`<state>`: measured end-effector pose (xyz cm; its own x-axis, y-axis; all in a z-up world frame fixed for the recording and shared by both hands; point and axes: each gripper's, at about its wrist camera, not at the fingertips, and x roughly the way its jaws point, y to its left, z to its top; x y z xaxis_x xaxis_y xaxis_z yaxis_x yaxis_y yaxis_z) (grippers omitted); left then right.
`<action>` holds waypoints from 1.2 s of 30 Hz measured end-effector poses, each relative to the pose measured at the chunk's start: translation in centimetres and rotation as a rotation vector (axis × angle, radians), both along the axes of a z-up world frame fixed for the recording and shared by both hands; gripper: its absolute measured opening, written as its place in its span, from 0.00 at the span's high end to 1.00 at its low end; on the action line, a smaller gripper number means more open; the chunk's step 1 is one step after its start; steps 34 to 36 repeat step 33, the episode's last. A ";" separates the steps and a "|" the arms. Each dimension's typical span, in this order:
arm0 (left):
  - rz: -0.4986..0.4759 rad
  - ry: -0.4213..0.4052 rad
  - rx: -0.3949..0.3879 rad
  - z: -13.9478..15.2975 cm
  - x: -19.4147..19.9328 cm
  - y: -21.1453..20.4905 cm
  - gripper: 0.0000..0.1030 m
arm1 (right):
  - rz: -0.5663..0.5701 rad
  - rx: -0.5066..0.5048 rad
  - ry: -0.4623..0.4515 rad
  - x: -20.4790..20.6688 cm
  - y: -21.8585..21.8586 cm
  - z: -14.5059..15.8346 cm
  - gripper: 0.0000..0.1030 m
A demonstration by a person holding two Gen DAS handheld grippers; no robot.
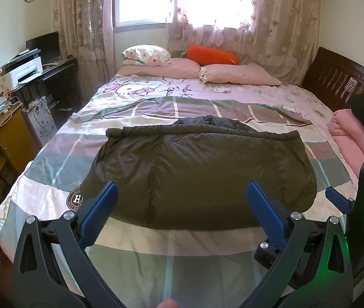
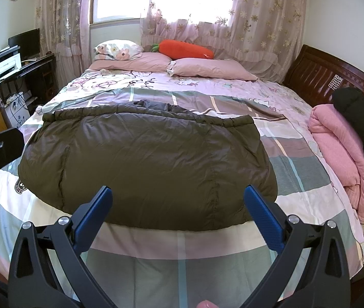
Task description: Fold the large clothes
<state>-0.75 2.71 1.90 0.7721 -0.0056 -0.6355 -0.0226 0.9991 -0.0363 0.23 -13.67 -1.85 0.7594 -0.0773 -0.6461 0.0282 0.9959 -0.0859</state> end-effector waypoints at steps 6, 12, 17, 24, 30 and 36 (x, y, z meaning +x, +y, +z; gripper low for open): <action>-0.003 0.002 0.006 0.1 0.0 -0.1 0.02 | -0.001 -0.001 0.000 0.0 0.1 0.0 0.01; 0.034 0.005 0.055 0.2 0.3 -0.2 0.02 | -0.001 -0.001 0.002 0.0 0.1 -0.1 0.01; 0.018 0.017 0.045 0.0 0.6 -0.3 0.02 | 0.002 -0.001 0.002 0.0 0.1 -0.1 0.01; -0.011 0.035 -0.013 0.1 0.7 0.1 0.02 | 0.001 -0.002 0.002 0.0 0.1 -0.1 0.01; 0.018 0.050 -0.034 0.0 0.9 0.6 0.02 | 0.003 -0.002 0.005 0.0 0.2 -0.1 0.01; 0.028 0.047 -0.026 0.1 1.0 0.6 0.02 | 0.004 -0.004 0.007 0.1 0.2 -0.3 0.01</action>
